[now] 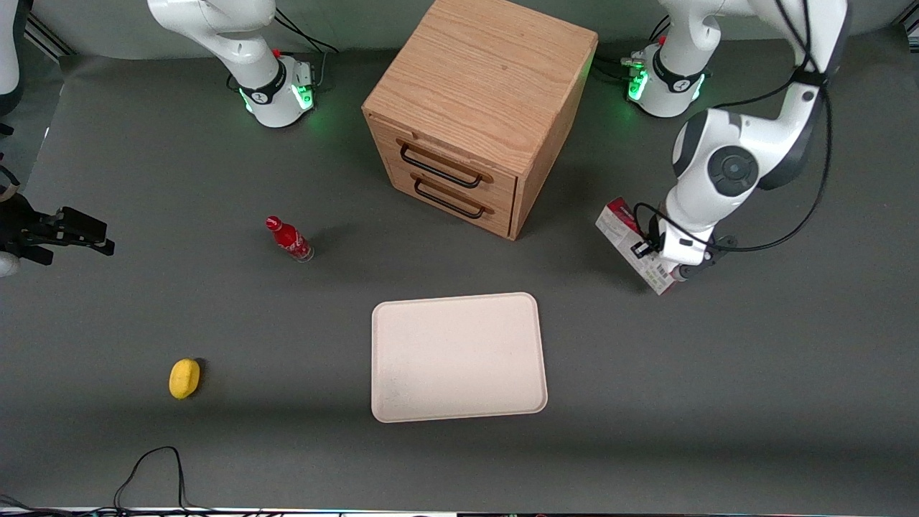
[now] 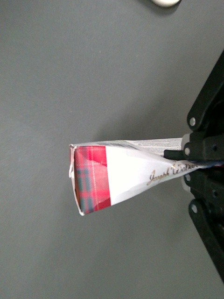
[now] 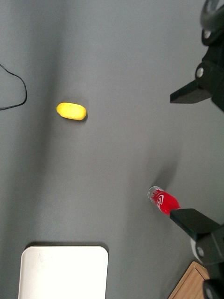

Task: Place red cookie box on tray
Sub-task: 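Lift the held cookie box and carry it toward the cream tray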

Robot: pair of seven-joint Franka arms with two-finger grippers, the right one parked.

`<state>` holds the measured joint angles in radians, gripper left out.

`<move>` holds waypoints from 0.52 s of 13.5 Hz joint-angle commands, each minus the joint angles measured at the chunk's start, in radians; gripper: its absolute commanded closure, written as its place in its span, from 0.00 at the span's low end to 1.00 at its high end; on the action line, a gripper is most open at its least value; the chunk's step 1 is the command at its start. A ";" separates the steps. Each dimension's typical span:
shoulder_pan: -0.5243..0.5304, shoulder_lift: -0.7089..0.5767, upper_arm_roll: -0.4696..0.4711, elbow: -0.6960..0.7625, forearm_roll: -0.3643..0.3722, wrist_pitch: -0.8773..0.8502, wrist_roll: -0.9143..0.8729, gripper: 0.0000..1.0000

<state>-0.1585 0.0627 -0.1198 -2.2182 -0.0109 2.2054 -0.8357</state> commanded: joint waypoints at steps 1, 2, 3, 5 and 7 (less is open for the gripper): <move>0.017 -0.043 0.019 0.229 0.009 -0.328 0.062 1.00; 0.025 -0.037 0.025 0.324 0.009 -0.431 0.097 1.00; 0.039 -0.034 0.034 0.398 0.009 -0.500 0.134 1.00; 0.092 -0.023 0.037 0.524 -0.003 -0.603 0.255 1.00; 0.117 0.021 0.037 0.654 -0.006 -0.705 0.309 1.00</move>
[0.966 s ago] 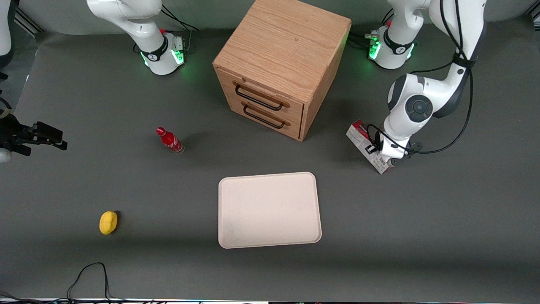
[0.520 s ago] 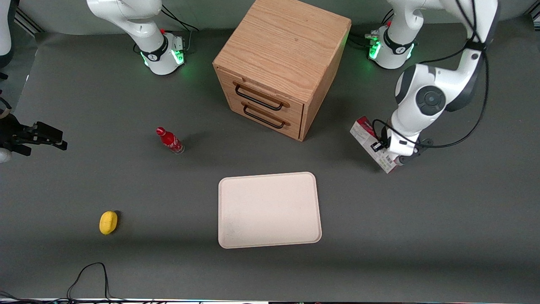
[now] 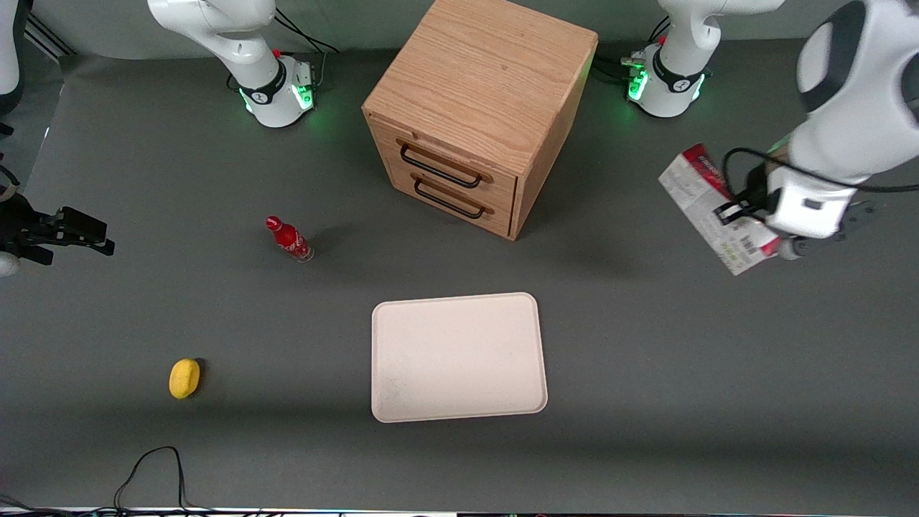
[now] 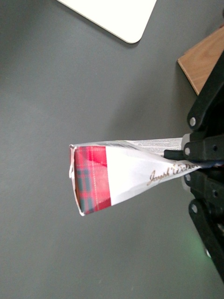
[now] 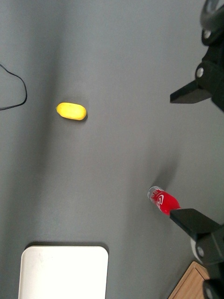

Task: Place red cookie box on tray
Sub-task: 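Lift the held cookie box and carry it toward the cream tray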

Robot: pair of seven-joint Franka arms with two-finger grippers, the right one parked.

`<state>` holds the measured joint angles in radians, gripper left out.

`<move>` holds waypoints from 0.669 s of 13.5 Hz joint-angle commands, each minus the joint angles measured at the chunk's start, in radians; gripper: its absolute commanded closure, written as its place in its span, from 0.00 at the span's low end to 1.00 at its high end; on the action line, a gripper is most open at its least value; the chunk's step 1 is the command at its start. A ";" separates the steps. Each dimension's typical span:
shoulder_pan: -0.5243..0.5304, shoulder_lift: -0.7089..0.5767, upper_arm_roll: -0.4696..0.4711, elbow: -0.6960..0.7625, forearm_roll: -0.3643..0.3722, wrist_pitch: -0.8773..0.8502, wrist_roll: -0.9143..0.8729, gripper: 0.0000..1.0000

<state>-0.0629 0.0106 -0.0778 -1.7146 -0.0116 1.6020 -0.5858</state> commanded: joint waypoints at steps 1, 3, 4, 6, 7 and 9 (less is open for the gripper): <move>0.026 0.095 -0.005 0.200 -0.005 -0.132 0.064 1.00; 0.015 0.106 -0.010 0.222 -0.005 -0.139 0.070 1.00; 0.000 0.118 -0.019 0.225 0.001 -0.139 0.060 1.00; -0.075 0.213 -0.042 0.332 0.001 -0.145 0.012 1.00; -0.107 0.279 -0.042 0.407 0.002 -0.157 0.003 1.00; -0.199 0.426 -0.043 0.553 0.001 -0.149 -0.015 1.00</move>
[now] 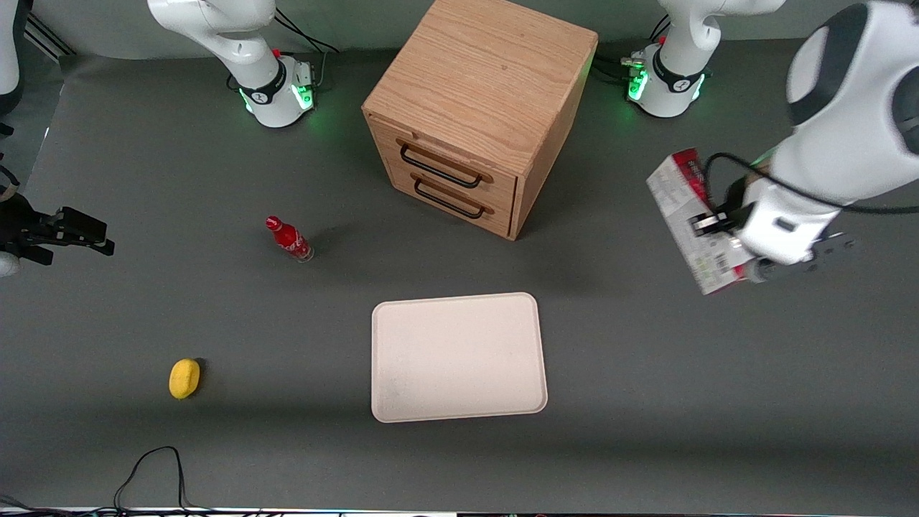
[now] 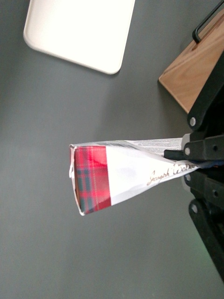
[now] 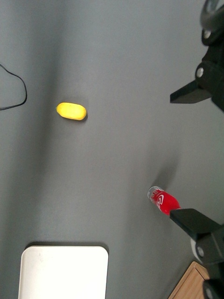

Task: Place red cookie box on tray
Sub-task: 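Lift the held cookie box and carry it toward the cream tray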

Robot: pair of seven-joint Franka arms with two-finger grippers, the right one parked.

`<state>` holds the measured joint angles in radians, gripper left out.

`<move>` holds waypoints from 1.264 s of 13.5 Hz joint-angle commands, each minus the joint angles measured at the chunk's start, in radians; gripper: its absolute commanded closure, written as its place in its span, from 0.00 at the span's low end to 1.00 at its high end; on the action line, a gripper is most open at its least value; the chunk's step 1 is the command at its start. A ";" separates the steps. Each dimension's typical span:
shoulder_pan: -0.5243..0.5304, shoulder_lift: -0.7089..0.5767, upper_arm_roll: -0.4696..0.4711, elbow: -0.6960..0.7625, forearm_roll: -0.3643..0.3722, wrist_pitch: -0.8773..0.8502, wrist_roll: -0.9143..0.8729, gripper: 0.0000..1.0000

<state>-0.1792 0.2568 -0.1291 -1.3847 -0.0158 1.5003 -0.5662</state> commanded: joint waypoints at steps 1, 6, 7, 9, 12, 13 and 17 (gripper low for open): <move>-0.129 0.273 0.008 0.313 0.005 -0.034 -0.055 1.00; -0.275 0.574 0.017 0.516 0.086 0.223 -0.060 1.00; -0.279 0.605 0.017 0.516 0.088 0.279 -0.060 1.00; -0.293 0.665 0.019 0.516 0.089 0.368 -0.060 1.00; -0.292 0.731 0.019 0.516 0.089 0.446 -0.081 1.00; -0.293 0.748 0.025 0.515 0.091 0.463 -0.083 1.00; -0.312 0.766 0.040 0.495 0.111 0.477 -0.107 1.00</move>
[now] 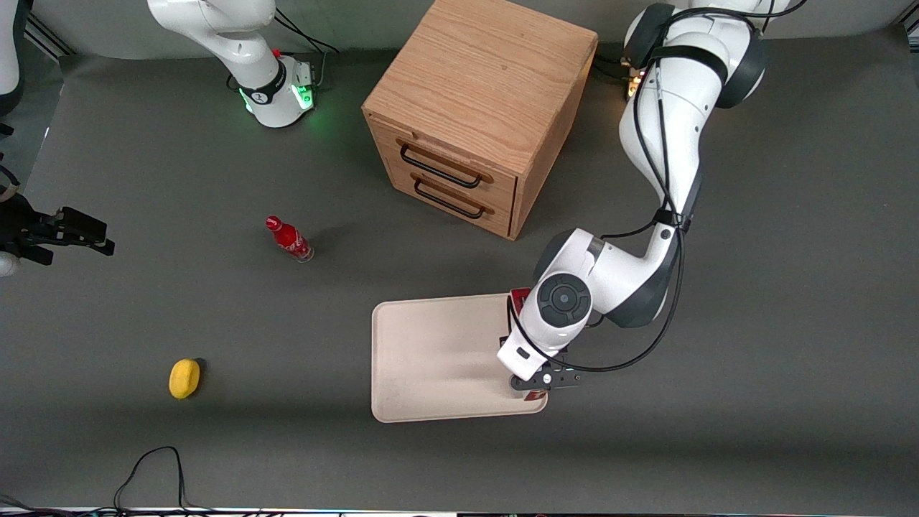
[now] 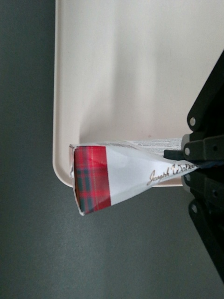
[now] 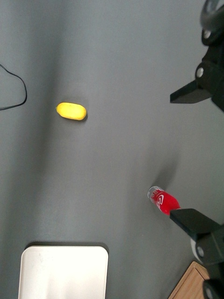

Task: Place red cookie box on tray
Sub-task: 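Lower the cookie box onto the tray and open the left gripper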

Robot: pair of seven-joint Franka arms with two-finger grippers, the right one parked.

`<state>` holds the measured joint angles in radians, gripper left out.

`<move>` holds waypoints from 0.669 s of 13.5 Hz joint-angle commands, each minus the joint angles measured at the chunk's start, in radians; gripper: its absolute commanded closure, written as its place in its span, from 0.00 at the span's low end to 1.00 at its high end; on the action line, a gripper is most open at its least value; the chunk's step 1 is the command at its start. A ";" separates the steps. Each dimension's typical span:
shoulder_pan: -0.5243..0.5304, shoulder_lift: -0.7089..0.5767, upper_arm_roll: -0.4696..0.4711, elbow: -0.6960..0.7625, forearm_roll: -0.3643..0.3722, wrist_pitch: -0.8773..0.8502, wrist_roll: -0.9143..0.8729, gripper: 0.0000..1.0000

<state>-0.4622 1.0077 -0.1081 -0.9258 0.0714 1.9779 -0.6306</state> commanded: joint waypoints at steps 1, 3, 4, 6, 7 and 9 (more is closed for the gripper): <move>-0.029 0.015 0.019 0.024 0.024 0.002 -0.047 1.00; -0.030 0.022 0.019 0.021 0.050 0.004 -0.047 1.00; -0.032 0.023 0.019 0.021 0.066 0.004 -0.049 1.00; -0.030 0.028 0.019 0.021 0.068 0.006 -0.041 0.49; -0.032 0.026 0.019 0.019 0.086 0.015 -0.040 0.00; -0.030 0.025 0.018 0.009 0.102 0.018 -0.037 0.00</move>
<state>-0.4777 1.0269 -0.1053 -0.9259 0.1491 1.9850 -0.6556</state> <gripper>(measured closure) 0.678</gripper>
